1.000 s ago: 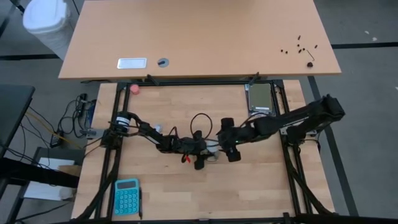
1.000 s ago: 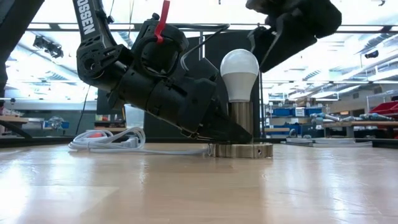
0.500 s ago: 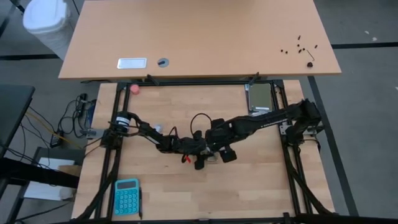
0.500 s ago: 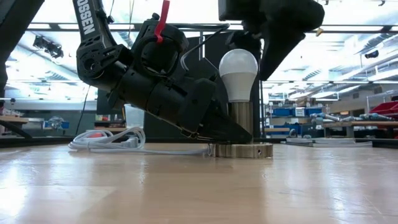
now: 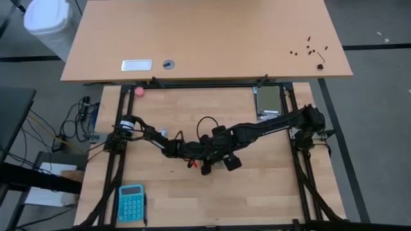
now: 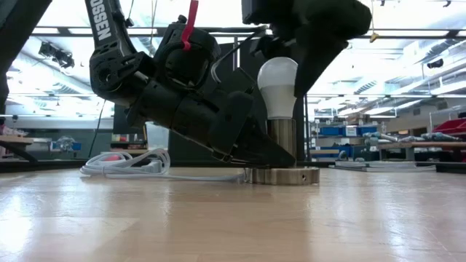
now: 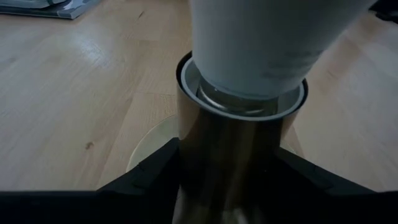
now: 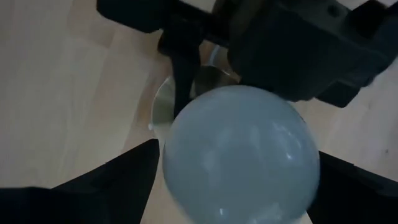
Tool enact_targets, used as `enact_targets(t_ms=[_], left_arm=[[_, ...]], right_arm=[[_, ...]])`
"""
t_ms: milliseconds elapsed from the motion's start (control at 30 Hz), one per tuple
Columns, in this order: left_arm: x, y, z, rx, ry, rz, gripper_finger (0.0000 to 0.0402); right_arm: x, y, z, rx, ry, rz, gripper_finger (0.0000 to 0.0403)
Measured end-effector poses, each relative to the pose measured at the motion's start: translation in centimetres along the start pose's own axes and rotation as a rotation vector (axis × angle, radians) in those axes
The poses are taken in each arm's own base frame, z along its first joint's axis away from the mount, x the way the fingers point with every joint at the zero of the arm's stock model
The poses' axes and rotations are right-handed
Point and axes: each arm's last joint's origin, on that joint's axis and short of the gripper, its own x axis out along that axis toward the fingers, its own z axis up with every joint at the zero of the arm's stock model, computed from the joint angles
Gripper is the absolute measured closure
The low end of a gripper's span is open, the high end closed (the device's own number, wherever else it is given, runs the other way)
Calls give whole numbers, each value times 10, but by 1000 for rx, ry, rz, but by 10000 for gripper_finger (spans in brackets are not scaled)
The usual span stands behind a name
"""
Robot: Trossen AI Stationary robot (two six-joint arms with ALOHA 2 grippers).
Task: Screw lightbulb
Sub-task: Insert the lightbulb into the lamp holder
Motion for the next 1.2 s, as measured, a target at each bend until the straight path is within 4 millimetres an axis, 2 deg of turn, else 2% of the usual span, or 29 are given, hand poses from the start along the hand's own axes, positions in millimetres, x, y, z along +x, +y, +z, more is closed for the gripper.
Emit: enact_targets(t_ms=[167,333,533,967,1200], left_arm=[[0,0,0,-5,0,-2,189],[0,0,0,-7,-1,-2,189],[0,0,0,-7,-1,-3,189],[0,0,0,7,0,-5,189],[0,0,0,8,0,-5,189]], right_arm=[[10,7,5,-29,19,-30,50],[10,10,6,-29,11,-32,50],[10,7,5,-8,14,-37,53],[11,-1,6,-5,-24,13,100],[11,-1,12,-23,-72,0,100]])
